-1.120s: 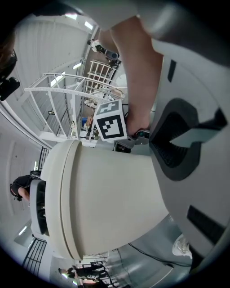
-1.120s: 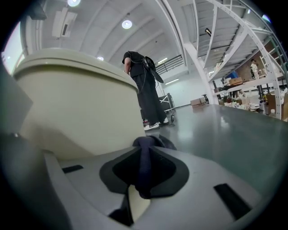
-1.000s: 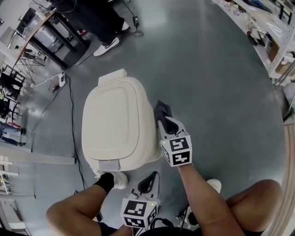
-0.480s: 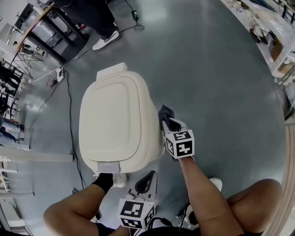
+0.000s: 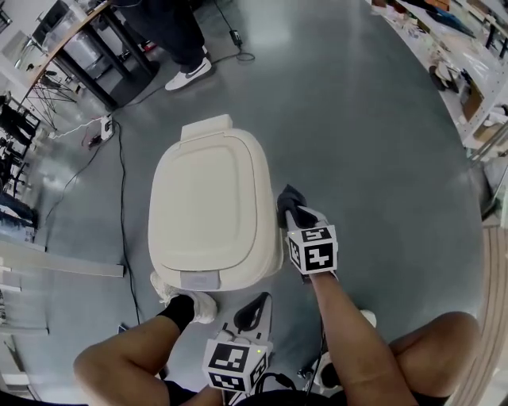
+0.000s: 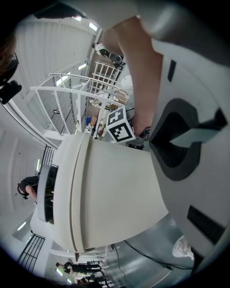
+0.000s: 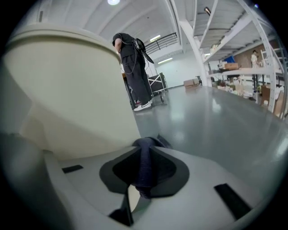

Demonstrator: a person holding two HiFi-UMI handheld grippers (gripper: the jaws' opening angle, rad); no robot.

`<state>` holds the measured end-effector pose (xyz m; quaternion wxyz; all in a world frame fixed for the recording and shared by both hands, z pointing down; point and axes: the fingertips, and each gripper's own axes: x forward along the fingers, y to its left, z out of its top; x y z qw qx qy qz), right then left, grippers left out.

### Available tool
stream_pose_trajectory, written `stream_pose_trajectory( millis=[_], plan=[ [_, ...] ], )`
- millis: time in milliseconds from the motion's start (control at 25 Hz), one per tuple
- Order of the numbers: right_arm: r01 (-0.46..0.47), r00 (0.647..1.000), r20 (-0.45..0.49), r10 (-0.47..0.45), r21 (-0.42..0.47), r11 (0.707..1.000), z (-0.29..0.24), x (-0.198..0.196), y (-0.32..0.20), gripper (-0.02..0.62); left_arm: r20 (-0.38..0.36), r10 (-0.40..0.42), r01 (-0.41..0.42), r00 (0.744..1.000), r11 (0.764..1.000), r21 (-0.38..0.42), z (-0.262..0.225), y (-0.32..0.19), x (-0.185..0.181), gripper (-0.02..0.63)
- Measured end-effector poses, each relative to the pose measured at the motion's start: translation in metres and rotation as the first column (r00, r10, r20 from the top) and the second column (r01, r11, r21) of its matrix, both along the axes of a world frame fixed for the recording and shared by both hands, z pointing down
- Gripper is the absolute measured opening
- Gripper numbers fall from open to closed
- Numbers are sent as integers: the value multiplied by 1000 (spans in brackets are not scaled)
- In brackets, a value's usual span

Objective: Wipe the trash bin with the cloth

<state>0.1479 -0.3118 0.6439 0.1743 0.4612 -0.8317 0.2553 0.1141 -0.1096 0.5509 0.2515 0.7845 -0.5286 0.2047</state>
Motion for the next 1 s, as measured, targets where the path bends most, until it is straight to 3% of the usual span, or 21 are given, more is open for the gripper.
stream_pose_trajectory(
  millis=[240,360,480,680,840,1000],
  plan=[
    [-43,998,-25,50,225,973,-97,23,8,52,-25,-5,6,1000,999,43,-46,3,-7,0],
    [-58,997,-19,70,361,931,-170,32,15,52,-50,-28,31,998,998,47,-76,8,-18,0],
    [-61,998,-1,70,481,875,-248,36,31,52,-36,-11,15,999,995,102,-121,14,-25,0],
    [-67,998,51,46,592,803,-355,18,73,52,-69,-13,27,998,978,208,-217,7,-51,0],
    [-39,999,29,26,666,745,-409,-20,103,52,-74,-25,47,997,949,311,-278,-16,-94,0],
    [-32,999,10,35,694,719,-424,-85,122,52,71,-21,-14,997,886,463,-308,-30,-158,0]
  ],
)
